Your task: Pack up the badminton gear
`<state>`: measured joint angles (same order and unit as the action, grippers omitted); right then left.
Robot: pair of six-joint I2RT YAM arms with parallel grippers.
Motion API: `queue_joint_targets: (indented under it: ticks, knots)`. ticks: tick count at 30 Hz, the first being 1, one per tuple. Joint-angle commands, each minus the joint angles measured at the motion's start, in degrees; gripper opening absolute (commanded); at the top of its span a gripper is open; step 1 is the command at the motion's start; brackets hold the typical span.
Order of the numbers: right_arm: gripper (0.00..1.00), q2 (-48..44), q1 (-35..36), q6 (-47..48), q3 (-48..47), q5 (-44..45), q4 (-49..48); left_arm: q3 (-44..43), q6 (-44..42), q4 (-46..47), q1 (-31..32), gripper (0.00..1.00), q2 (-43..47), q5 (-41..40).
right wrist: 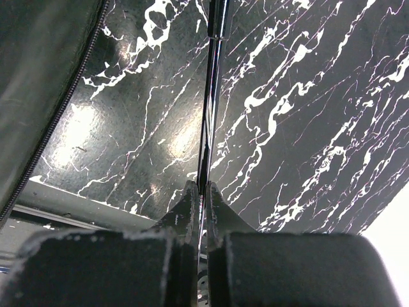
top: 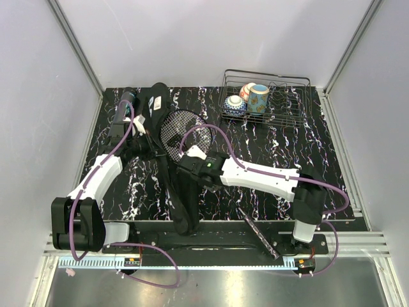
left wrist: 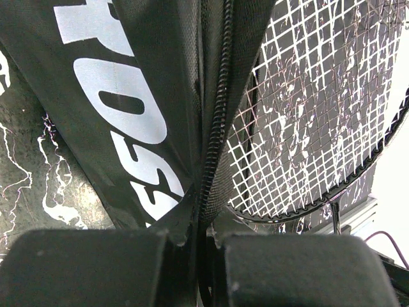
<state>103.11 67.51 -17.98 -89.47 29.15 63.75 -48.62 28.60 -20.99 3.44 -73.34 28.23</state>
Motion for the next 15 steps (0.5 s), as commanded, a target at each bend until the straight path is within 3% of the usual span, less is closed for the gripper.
queue_joint_targets:
  ticks: [1, 15]
  knots:
    - [0.0, -1.86, 1.75, 0.05, 0.61, 0.65, -0.46, -1.39, 0.93, 4.47, -0.28, 0.0, 2.41, 1.92]
    - [0.0, 0.51, 4.13, 0.04, -1.84, 6.35, 0.85, -1.21, 0.93, 5.08, -0.1, 0.0, 2.5, 2.53]
